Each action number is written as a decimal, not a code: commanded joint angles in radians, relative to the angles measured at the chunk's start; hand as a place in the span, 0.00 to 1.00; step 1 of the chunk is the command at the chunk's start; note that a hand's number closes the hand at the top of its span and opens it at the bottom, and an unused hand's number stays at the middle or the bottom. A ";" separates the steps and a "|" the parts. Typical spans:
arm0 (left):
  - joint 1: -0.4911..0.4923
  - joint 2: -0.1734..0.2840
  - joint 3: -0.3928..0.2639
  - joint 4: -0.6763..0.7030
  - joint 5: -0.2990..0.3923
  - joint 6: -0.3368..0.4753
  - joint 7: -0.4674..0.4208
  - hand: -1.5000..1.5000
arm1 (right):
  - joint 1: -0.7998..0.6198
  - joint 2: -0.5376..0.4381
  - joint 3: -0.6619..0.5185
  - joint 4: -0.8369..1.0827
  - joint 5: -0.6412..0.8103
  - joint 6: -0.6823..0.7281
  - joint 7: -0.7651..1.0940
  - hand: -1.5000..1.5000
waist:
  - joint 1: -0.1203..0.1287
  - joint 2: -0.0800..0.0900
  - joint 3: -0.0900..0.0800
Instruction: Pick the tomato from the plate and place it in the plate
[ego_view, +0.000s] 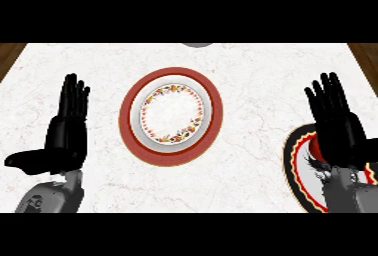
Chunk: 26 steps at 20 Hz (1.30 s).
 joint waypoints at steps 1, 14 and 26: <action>0.028 0.029 0.020 0.001 -0.011 -0.042 0.039 0.50 | -0.041 -0.023 -0.004 -0.059 -0.047 0.035 0.116 0.00 | -0.015 -0.015 0.004; -0.039 0.117 -0.068 0.160 -0.046 -0.194 0.166 0.50 | 0.091 -0.213 0.109 0.175 0.028 0.585 -0.195 0.00 | -0.018 -0.010 0.006; -0.053 0.114 -0.040 0.058 -0.076 -0.204 0.284 0.50 | 0.023 -0.487 -0.145 0.213 0.168 0.629 -0.345 0.00 | -0.013 -0.019 0.004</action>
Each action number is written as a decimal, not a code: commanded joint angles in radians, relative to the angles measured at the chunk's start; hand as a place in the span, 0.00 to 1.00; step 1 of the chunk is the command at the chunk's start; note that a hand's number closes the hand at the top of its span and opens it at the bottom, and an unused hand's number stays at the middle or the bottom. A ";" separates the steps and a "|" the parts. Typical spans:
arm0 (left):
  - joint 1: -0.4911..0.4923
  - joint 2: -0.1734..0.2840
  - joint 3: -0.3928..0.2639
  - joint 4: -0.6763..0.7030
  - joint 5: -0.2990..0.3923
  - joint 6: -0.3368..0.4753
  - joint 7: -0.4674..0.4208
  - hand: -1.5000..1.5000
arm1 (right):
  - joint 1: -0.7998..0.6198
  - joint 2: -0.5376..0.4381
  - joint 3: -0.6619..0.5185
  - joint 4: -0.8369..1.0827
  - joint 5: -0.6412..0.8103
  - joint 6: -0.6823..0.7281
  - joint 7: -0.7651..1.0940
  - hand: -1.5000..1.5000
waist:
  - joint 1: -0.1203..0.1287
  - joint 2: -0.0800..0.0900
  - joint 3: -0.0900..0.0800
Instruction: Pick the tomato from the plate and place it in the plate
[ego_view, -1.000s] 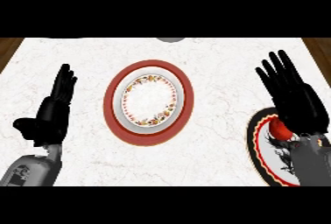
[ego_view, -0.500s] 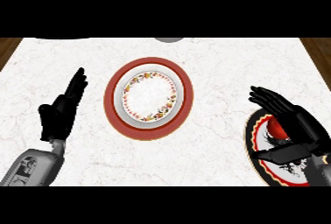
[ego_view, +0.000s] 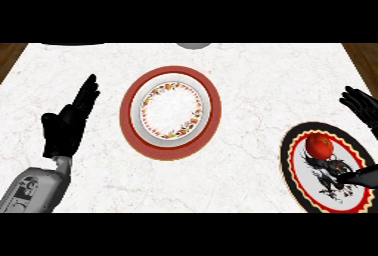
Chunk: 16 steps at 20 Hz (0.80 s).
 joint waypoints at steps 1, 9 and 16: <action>-0.002 -0.001 0.016 0.013 0.003 -0.015 -0.005 0.50 | 0.008 -0.175 -0.074 0.023 0.037 0.085 0.004 0.00 | -0.006 0.000 -0.001; -0.036 -0.043 0.012 0.073 -0.039 -0.009 -0.049 0.50 | -0.153 -0.349 0.016 0.154 0.155 0.301 0.104 0.00 | 0.014 0.005 -0.001; -0.017 -0.050 0.044 0.015 -0.057 -0.034 0.005 0.50 | -0.222 -0.233 0.105 0.241 0.336 0.298 0.094 0.00 | 0.011 0.002 0.000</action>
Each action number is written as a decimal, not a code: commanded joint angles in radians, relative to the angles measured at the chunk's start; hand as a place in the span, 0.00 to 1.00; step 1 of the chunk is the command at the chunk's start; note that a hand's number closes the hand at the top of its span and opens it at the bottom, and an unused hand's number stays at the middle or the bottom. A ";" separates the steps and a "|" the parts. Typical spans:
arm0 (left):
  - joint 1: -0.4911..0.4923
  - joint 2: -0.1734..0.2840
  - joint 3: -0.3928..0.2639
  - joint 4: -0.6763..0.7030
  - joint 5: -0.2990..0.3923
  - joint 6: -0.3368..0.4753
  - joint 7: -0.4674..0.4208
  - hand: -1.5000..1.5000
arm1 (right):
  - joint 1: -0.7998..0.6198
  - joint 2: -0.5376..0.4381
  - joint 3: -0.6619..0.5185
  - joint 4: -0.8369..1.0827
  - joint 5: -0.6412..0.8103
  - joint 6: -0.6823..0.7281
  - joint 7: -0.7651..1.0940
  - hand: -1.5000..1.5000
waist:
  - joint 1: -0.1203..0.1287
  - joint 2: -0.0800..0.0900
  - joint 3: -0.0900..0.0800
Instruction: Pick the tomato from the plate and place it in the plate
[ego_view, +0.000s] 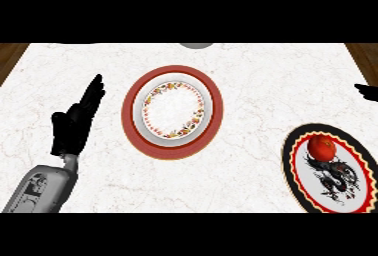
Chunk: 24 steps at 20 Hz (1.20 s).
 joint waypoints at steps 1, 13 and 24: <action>-0.024 -0.027 0.014 -0.011 -0.030 -0.005 0.040 0.50 | -0.071 0.023 0.008 0.094 0.076 0.063 -0.019 0.00 | -0.004 -0.001 0.000; 0.010 -0.031 0.074 -0.028 -0.051 -0.078 0.038 0.50 | -0.033 0.156 0.100 0.084 0.318 -0.002 -0.041 0.00 | -0.009 -0.003 0.000; -0.021 -0.104 0.106 0.046 -0.110 -0.104 -0.012 0.50 | -0.108 0.230 0.098 0.292 0.498 -0.027 -0.164 0.00 | -0.010 -0.001 0.000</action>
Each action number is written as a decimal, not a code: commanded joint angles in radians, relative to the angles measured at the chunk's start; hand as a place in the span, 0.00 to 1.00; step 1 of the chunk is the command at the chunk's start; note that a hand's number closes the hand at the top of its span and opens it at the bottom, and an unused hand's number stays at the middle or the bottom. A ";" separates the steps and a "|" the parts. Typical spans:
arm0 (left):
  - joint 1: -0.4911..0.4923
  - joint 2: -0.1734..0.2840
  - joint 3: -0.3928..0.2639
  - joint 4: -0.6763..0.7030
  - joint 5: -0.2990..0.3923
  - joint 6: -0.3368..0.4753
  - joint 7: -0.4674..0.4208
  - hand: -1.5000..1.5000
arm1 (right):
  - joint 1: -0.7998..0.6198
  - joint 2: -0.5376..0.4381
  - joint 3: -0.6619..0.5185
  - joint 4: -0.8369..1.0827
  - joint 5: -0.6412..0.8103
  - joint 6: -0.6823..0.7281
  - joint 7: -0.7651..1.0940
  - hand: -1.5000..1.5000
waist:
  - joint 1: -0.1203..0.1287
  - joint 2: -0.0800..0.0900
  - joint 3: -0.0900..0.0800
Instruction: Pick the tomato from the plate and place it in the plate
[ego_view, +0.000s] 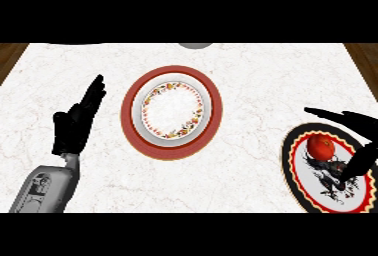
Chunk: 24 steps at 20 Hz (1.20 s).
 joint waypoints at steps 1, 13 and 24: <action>0.037 0.019 0.048 0.014 0.024 -0.058 -0.051 0.50 | 0.012 0.048 0.012 0.080 0.076 -0.064 -0.045 0.00 | 0.001 0.000 0.000; -0.036 -0.051 0.053 0.035 -0.065 -0.023 -0.010 0.50 | -0.003 0.125 -0.032 0.171 0.183 -0.221 -0.137 1.00 | -0.002 0.000 0.000; -0.020 -0.021 0.082 0.003 -0.040 -0.071 -0.001 0.50 | -0.242 0.198 0.030 0.240 0.417 -0.485 0.170 1.00 | 0.017 0.005 0.000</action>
